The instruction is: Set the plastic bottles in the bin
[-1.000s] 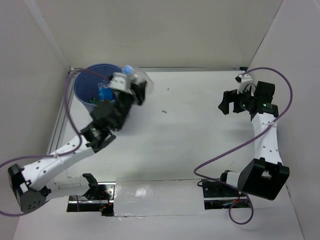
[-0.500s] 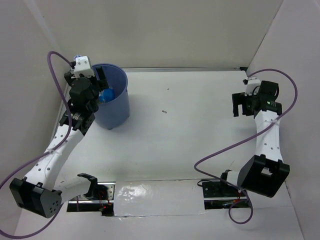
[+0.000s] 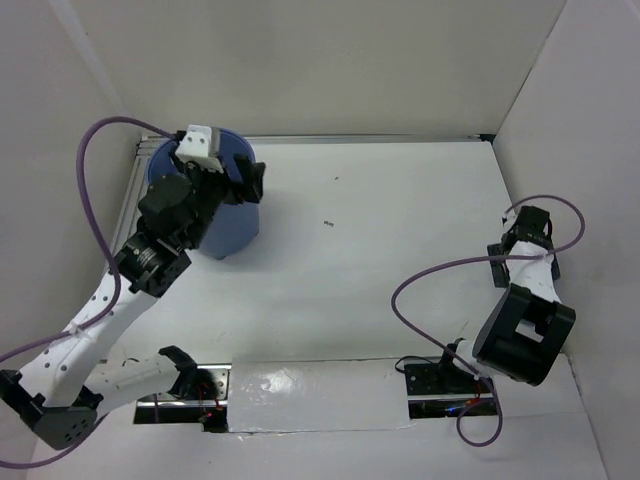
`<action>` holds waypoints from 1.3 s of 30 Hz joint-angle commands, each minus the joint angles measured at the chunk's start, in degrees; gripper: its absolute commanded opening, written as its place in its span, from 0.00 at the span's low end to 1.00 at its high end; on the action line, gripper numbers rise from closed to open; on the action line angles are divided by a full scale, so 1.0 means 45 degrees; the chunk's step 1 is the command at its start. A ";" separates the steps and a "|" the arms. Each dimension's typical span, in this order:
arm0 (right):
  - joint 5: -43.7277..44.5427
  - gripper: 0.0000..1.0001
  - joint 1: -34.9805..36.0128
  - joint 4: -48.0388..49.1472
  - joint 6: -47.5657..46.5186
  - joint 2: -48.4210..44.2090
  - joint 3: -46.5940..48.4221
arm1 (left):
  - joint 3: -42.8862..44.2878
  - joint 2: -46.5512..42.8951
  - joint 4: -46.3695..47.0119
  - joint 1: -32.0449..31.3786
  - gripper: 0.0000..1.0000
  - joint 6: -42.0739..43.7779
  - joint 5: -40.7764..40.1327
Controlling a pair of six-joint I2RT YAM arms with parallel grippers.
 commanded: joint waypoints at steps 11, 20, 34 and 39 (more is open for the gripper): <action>0.1127 1.00 -0.2040 0.4177 -0.2119 0.1413 -0.1580 | -0.2565 0.0387 0.0669 -0.5907 1.00 -0.1355 -0.1613; -0.2340 0.52 -0.2942 0.2933 -0.2955 0.2784 -0.1209 | -0.3153 0.0525 0.0532 -0.6593 1.00 -0.2212 -0.2025; -1.7947 0.00 -0.2592 -0.5526 -0.8291 -0.1517 0.3724 | -0.3934 0.0154 0.0434 -0.7296 1.00 -0.3053 -0.2259; -1.9660 0.00 0.2476 -0.1019 -0.4474 -0.0151 0.5916 | -0.5201 -0.0976 0.0552 -0.7724 1.00 -0.3873 -0.2512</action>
